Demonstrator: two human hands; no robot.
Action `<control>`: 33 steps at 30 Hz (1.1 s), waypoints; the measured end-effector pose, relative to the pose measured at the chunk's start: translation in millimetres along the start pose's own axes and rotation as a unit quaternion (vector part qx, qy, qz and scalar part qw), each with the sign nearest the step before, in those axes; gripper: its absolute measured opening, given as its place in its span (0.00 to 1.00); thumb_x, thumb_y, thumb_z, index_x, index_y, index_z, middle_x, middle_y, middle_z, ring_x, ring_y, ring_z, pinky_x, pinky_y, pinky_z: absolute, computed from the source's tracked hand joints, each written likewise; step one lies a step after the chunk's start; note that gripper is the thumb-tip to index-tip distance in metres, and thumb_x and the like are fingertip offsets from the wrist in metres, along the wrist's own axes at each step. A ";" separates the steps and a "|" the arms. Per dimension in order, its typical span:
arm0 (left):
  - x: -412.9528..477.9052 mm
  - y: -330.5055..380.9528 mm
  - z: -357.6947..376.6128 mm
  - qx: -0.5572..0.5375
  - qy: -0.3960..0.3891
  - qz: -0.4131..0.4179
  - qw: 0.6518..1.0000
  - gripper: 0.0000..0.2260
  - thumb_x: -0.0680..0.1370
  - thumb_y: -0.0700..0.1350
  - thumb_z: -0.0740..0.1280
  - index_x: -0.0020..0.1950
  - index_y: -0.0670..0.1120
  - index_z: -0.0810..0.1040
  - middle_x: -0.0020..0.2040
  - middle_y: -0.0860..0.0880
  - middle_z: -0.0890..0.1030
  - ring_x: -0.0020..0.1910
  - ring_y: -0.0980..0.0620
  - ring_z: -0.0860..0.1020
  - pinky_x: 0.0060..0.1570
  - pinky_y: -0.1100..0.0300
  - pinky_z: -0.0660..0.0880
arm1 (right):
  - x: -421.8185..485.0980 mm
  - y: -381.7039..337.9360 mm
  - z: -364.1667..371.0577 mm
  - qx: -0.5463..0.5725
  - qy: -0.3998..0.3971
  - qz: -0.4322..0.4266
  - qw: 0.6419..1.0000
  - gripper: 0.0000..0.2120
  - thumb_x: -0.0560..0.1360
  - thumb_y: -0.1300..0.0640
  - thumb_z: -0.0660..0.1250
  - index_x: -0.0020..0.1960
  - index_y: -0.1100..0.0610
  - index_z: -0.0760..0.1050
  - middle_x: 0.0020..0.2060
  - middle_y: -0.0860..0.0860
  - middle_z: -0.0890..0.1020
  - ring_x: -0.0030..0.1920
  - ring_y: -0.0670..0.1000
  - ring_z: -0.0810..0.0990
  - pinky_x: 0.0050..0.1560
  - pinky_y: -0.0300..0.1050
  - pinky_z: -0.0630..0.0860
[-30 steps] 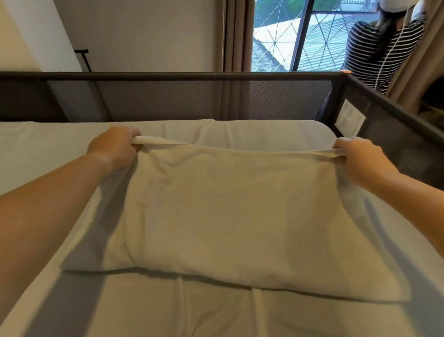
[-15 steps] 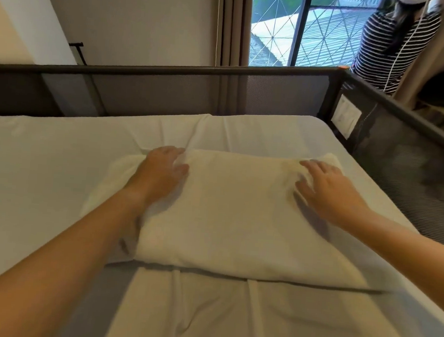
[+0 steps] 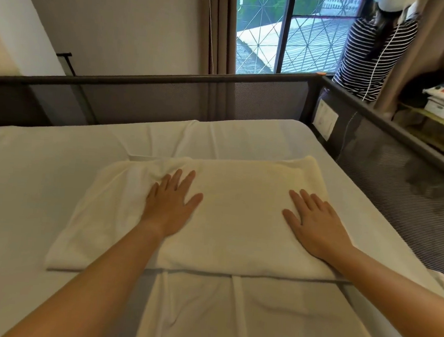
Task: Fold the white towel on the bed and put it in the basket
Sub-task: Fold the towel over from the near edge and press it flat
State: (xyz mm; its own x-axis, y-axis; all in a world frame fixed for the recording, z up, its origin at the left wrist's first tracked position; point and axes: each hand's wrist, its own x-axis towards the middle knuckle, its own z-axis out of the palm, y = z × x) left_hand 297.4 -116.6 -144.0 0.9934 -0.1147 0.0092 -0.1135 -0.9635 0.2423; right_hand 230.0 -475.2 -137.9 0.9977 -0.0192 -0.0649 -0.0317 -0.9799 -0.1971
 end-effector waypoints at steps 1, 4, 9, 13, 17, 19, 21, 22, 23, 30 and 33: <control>1.7 -0.3 0.5 0.000 -0.001 -0.001 1.000 0.32 0.82 0.70 0.47 0.85 0.64 0.44 0.87 0.54 0.47 0.85 0.47 0.46 0.82 0.44 0.46 | 0.9 0.4 0.4 -0.001 0.001 -0.001 1.000 0.33 0.84 0.33 0.40 0.86 0.43 0.42 0.86 0.47 0.48 0.85 0.52 0.47 0.83 0.53 0.45; 3.7 -0.6 0.5 -0.002 -0.004 -0.001 1.000 0.32 0.82 0.70 0.47 0.84 0.64 0.44 0.87 0.54 0.47 0.85 0.48 0.46 0.82 0.44 0.46 | 1.3 1.5 1.8 -0.006 0.005 -0.005 1.000 0.33 0.84 0.33 0.40 0.86 0.43 0.41 0.86 0.47 0.48 0.85 0.52 0.47 0.83 0.53 0.45; 4.9 -1.9 3.1 0.001 -0.005 -0.001 1.000 0.32 0.82 0.70 0.46 0.84 0.65 0.43 0.86 0.55 0.45 0.85 0.48 0.45 0.82 0.44 0.46 | -0.1 0.2 1.4 -0.002 0.002 -0.004 1.000 0.33 0.84 0.33 0.40 0.86 0.43 0.41 0.86 0.47 0.47 0.85 0.51 0.46 0.84 0.53 0.44; 4.9 -1.9 2.6 -0.001 -0.004 -0.003 1.000 0.31 0.82 0.70 0.47 0.84 0.65 0.44 0.86 0.55 0.46 0.85 0.49 0.46 0.82 0.44 0.46 | 2.2 0.7 -5.0 0.004 -0.020 -0.005 1.000 0.33 0.85 0.33 0.42 0.86 0.44 0.43 0.86 0.48 0.48 0.85 0.53 0.47 0.83 0.53 0.45; 5.9 4.3 -5.8 0.000 -0.015 -0.012 1.000 0.32 0.82 0.69 0.50 0.85 0.63 0.49 0.86 0.53 0.50 0.85 0.46 0.50 0.81 0.44 0.49 | -1.9 4.5 -31.4 0.027 -0.043 -0.023 0.998 0.31 0.86 0.38 0.50 0.86 0.48 0.51 0.85 0.52 0.55 0.84 0.56 0.55 0.82 0.52 0.52; 8.6 16.2 -12.9 -0.004 -0.009 -0.022 1.000 0.32 0.83 0.68 0.51 0.85 0.60 0.52 0.86 0.50 0.52 0.84 0.44 0.51 0.82 0.43 0.49 | -8.7 9.9 -46.8 0.032 -0.033 -0.019 0.999 0.30 0.87 0.41 0.54 0.85 0.51 0.55 0.84 0.54 0.59 0.82 0.57 0.59 0.80 0.52 0.56; 13.1 37.1 -18.1 -0.011 0.013 -0.019 1.000 0.31 0.83 0.67 0.53 0.85 0.57 0.56 0.86 0.49 0.54 0.84 0.42 0.53 0.81 0.43 0.50 | -16.0 18.7 -57.6 0.049 -0.028 -0.002 0.998 0.29 0.86 0.43 0.56 0.85 0.51 0.58 0.83 0.55 0.61 0.81 0.58 0.61 0.80 0.53 0.58; 16.3 50.3 -19.7 -0.015 0.019 -0.011 1.000 0.31 0.84 0.66 0.54 0.85 0.57 0.57 0.86 0.49 0.55 0.84 0.42 0.53 0.81 0.44 0.50 | -19.4 23.5 -61.3 0.058 -0.029 0.008 0.998 0.29 0.86 0.43 0.57 0.84 0.51 0.59 0.83 0.55 0.61 0.81 0.58 0.61 0.80 0.54 0.60; 20.6 64.6 -21.0 -0.018 0.020 0.003 1.000 0.31 0.84 0.65 0.55 0.85 0.56 0.58 0.86 0.49 0.55 0.84 0.42 0.54 0.81 0.44 0.51 | -22.5 28.4 -63.6 0.065 -0.030 0.020 0.997 0.29 0.85 0.44 0.59 0.83 0.52 0.61 0.82 0.55 0.63 0.80 0.59 0.63 0.79 0.54 0.62; 53.1 185.4 -20.9 -0.064 0.009 0.111 0.992 0.26 0.84 0.61 0.60 0.79 0.51 0.71 0.79 0.47 0.71 0.77 0.44 0.68 0.75 0.49 0.65 | -44.9 48.9 -77.5 0.168 -0.048 0.131 0.976 0.32 0.81 0.48 0.70 0.80 0.54 0.64 0.74 0.55 0.73 0.70 0.57 0.76 0.68 0.51 0.76; 62.6 234.1 -11.9 -0.101 -0.013 0.122 0.987 0.25 0.84 0.62 0.61 0.77 0.52 0.74 0.76 0.48 0.74 0.73 0.43 0.73 0.71 0.48 0.69 | -53.0 58.9 -80.0 0.197 -0.069 0.152 0.966 0.34 0.78 0.46 0.73 0.79 0.54 0.66 0.70 0.53 0.77 0.62 0.52 0.79 0.62 0.47 0.77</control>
State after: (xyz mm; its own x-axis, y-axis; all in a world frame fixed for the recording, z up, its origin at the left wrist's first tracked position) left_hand 333.2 -346.4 -75.2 0.9355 -0.3471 0.0662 -0.3414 -0.8390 0.4238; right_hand 180.0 -547.7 -67.9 0.9219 -0.2418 -0.3028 -0.3701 -0.7811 -0.5029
